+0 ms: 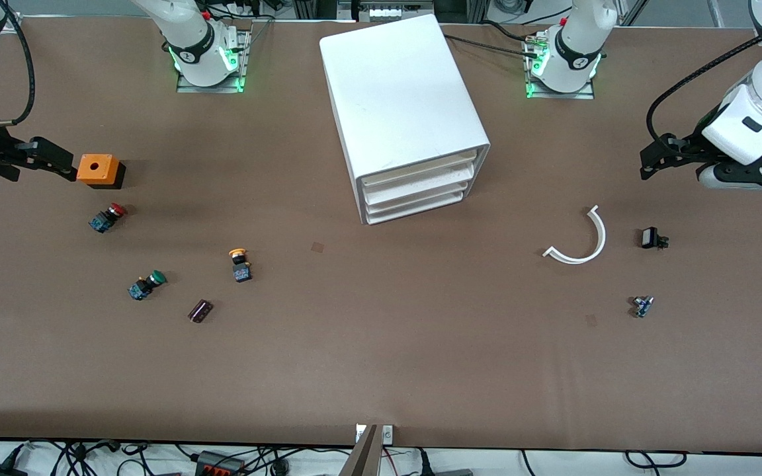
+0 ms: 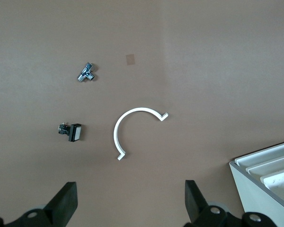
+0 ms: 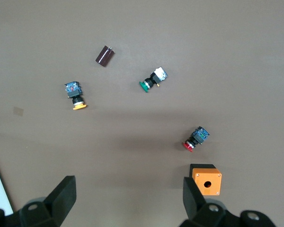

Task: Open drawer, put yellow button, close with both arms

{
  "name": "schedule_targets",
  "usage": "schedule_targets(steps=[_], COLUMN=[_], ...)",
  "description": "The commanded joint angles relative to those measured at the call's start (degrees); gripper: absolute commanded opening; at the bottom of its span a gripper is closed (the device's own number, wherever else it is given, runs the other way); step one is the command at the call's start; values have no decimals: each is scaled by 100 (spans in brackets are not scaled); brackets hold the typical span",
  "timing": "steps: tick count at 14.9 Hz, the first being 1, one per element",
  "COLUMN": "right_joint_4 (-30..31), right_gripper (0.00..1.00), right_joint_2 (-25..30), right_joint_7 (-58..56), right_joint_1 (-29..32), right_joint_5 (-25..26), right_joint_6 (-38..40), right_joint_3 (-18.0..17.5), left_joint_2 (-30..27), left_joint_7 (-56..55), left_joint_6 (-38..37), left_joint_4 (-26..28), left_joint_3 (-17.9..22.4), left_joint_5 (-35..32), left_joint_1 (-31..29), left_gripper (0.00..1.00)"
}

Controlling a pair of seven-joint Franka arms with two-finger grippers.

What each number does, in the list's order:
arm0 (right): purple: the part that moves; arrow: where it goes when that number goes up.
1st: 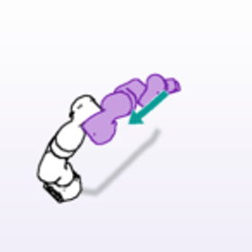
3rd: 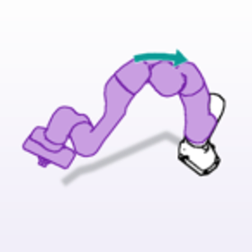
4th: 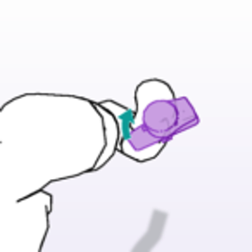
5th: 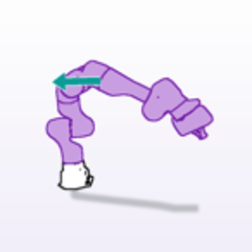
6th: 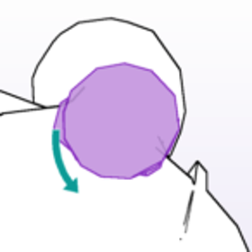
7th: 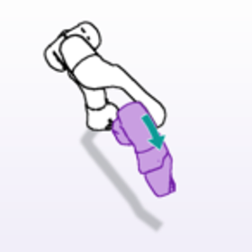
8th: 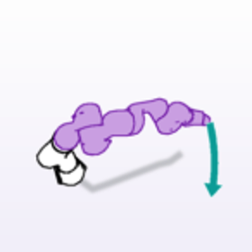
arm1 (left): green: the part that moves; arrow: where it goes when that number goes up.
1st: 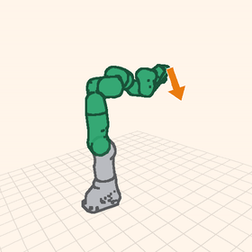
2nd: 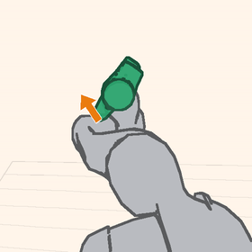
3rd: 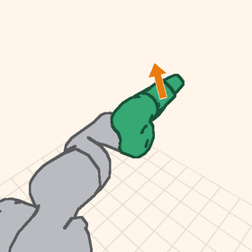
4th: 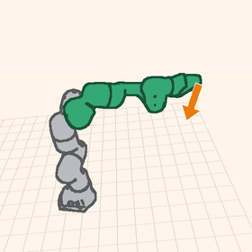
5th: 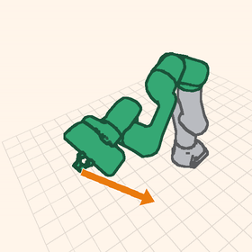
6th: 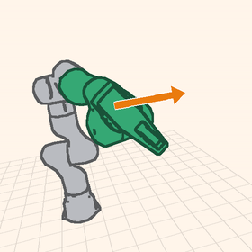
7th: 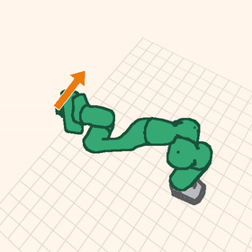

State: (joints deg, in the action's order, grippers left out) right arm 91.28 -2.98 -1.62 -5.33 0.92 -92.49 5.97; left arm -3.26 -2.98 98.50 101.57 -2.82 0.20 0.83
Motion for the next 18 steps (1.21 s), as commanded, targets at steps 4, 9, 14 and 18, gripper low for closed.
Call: schedule_targets(steps=[4, 9, 14, 18], right_joint_4=[145, 145, 136, 145], right_gripper=[100, 100, 100, 100], right_joint_2=[166, -105, -799, -1327], right_joint_7=[-66, -58, -40, 39], right_joint_1=[15, -47, -231, -565], right_joint_5=[102, 58, 32, 23], right_joint_6=[-42, -112, -506, -1103], right_joint_3=[-26, -34, -34, -34], left_joint_2=[-8, -8, 18, 167], left_joint_7=[140, 140, 148, 140], left_joint_6=[-24, -59, -147, -515], left_joint_4=[-59, -59, -68, -76], left_joint_3=[-26, -35, -52, -70], left_joint_5=[68, 68, 68, 138], left_joint_1=[-21, -21, -21, 84], left_gripper=[100, 100, 100, 100])
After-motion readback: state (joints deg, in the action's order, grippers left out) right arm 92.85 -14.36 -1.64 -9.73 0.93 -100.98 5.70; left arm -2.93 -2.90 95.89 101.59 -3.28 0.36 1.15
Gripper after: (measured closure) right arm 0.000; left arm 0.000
